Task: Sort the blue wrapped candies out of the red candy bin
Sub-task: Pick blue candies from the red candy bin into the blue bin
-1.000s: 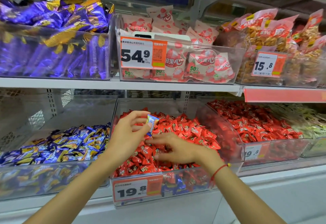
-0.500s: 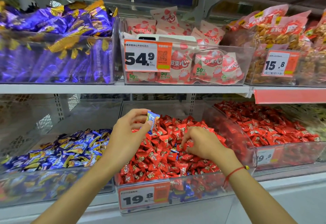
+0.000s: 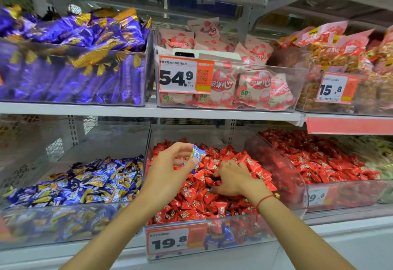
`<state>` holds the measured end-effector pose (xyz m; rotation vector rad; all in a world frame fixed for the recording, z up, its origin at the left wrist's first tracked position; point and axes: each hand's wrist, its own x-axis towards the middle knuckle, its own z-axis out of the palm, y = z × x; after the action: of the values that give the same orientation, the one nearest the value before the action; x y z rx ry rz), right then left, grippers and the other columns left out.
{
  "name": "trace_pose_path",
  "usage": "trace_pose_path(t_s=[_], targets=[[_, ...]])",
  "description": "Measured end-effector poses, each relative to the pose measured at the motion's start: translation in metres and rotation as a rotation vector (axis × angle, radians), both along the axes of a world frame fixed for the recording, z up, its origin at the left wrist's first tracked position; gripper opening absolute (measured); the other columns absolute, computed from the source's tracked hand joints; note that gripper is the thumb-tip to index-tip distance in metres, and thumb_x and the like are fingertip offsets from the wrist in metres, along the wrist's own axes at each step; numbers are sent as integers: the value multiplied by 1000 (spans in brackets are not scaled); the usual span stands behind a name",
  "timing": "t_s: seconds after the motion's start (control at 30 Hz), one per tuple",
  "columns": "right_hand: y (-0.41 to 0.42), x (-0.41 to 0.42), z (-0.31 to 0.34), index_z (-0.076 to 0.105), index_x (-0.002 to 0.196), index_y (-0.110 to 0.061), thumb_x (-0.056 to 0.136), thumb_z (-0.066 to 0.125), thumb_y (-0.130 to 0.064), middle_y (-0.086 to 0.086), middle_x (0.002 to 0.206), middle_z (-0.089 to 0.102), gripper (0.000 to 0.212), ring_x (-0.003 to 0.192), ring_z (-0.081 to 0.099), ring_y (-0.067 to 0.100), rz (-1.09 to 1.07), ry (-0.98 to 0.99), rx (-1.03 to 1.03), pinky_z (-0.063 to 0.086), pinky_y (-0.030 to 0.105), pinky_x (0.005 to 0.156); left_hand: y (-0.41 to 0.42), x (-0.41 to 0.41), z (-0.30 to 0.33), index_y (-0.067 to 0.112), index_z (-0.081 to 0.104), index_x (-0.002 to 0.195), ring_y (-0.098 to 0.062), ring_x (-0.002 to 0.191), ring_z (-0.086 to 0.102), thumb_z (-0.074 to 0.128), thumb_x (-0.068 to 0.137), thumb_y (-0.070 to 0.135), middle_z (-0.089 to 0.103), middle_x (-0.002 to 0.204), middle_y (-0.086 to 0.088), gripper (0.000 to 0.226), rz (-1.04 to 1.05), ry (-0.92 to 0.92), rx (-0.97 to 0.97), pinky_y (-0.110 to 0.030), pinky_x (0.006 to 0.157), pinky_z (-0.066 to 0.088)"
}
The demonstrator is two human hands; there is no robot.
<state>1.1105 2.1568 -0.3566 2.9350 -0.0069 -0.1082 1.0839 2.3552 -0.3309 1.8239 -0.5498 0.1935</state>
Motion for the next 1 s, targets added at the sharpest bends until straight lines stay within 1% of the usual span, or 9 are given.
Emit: trace_pose_path(t_s=[0.17, 0.27, 0.33, 0.4, 0.57, 0.67, 0.73, 0.87, 1.0], targets=[[0, -2, -5, 65, 110, -18, 87, 61, -48, 6, 124, 55, 38, 124, 38, 28, 36, -55, 62, 26, 41, 104, 0, -2, 0, 36, 60, 110, -3, 98, 63, 64, 92, 26, 63, 108, 18, 21, -16, 19, -7, -42, 88, 55], [-11, -13, -7, 50, 86, -23, 90, 57, -49, 0, 108, 54, 27, 110, 39, 22, 36, -50, 254, 27, 37, 93, 4, -1, -1, 38, 59, 108, -4, 99, 62, 63, 92, 26, 62, 108, 18, 20, -29, 39, 8, -40, 88, 55], [-19, -22, -7, 32, 67, -23, 93, 54, -48, -8, 82, 43, 42, 92, 35, 17, 54, -48, 402, 29, 36, 87, 5, 2, -3, 35, 58, 112, -8, 100, 62, 63, 93, 26, 61, 109, 16, 22, -22, 57, 16, -41, 89, 55], [-24, -31, -6, 25, 62, -19, 95, 55, -41, -5, 71, 31, 49, 75, 31, 14, 102, -75, 560, 34, 37, 76, 5, 4, -6, 32, 57, 116, -10, 102, 62, 62, 93, 25, 61, 111, 14, 24, -12, 81, 13, -42, 90, 54], [-25, -47, 14, 29, 61, -20, 93, 61, -31, -6, 64, 25, 46, 55, 26, 6, 39, -124, 1024, 24, 21, 54, -2, 5, -11, 18, 55, 131, -14, 108, 60, 59, 95, 25, 58, 120, 4, 36, -9, 121, 44, -40, 93, 53], [-21, -50, 26, 51, 65, -14, 91, 63, -32, -4, 65, 54, 34, 68, 58, 12, -45, -119, 1278, 48, 21, 71, -5, 4, -10, 17, 56, 128, -6, 102, 60, 58, 95, 25, 57, 120, 3, 33, -26, 113, 21, -24, 79, 56], [-12, -53, 33, 66, 83, -9, 91, 63, -22, 4, 78, 70, 16, 81, 68, 12, -63, -65, 1507, 55, 21, 74, -7, 1, -9, 25, 57, 117, -1, 99, 59, 58, 95, 26, 57, 115, 7, 21, -57, 92, -4, -20, 71, 56], [3, -54, 40, 68, 106, 0, 88, 66, -20, 10, 95, 75, 27, 87, 71, 11, -88, -6, 1645, 54, 15, 70, -9, -1, -7, 41, 53, 97, -2, 91, 65, 59, 94, 31, 59, 104, 18, 12, -110, 76, -22, -19, 62, 56], [13, -52, 38, 70, 103, -1, 83, 72, -20, 11, 89, 75, 28, 79, 72, 11, -169, -64, 1783, 54, 15, 67, -9, -1, -9, 29, 57, 105, -5, 77, 70, 63, 91, 27, 74, 95, 4, 15, -72, 102, -47, -19, 61, 55]])
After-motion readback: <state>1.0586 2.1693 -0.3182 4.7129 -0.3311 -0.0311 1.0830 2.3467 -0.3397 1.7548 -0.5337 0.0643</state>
